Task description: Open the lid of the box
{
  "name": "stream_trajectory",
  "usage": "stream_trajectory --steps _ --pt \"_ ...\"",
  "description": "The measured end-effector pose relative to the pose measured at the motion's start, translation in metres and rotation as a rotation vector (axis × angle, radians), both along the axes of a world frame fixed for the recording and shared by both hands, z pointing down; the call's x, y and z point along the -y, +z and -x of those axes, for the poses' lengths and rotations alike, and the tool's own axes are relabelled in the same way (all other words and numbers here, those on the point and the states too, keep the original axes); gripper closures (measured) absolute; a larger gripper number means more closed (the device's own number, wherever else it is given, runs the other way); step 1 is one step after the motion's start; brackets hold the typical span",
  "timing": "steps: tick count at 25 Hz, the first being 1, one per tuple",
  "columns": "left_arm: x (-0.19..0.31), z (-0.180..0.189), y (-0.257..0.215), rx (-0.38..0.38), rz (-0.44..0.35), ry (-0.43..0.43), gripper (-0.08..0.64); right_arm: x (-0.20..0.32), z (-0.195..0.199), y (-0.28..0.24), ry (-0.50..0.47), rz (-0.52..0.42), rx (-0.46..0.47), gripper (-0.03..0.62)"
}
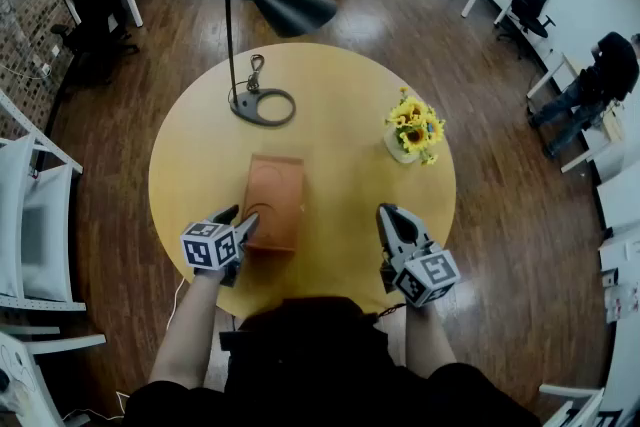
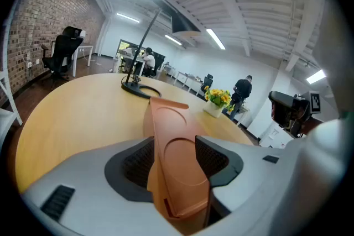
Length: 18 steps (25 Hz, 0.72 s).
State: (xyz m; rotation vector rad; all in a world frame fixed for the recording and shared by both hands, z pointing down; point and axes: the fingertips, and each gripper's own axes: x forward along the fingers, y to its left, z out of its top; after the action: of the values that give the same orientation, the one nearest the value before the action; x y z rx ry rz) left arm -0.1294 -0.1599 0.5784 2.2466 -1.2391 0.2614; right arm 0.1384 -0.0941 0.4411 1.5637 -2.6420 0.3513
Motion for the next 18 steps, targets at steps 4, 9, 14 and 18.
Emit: stream_trajectory --steps 4,9,14,18 --pt "0.007 -0.001 0.018 0.002 0.074 -0.016 0.334 0.013 0.02 0.031 -0.099 0.069 -0.067 0.577" --pt "0.005 -0.001 0.032 0.018 0.14 -0.024 0.337 0.03 0.053 0.078 -0.257 0.148 -0.227 0.535" --pt "0.001 0.0 0.034 0.001 0.207 -0.048 0.339 0.044 0.087 0.13 -0.439 0.22 -0.395 0.495" --pt "0.003 0.0 0.034 0.022 0.241 -0.052 0.339 0.048 0.109 0.177 -0.6 0.285 -0.541 0.437"
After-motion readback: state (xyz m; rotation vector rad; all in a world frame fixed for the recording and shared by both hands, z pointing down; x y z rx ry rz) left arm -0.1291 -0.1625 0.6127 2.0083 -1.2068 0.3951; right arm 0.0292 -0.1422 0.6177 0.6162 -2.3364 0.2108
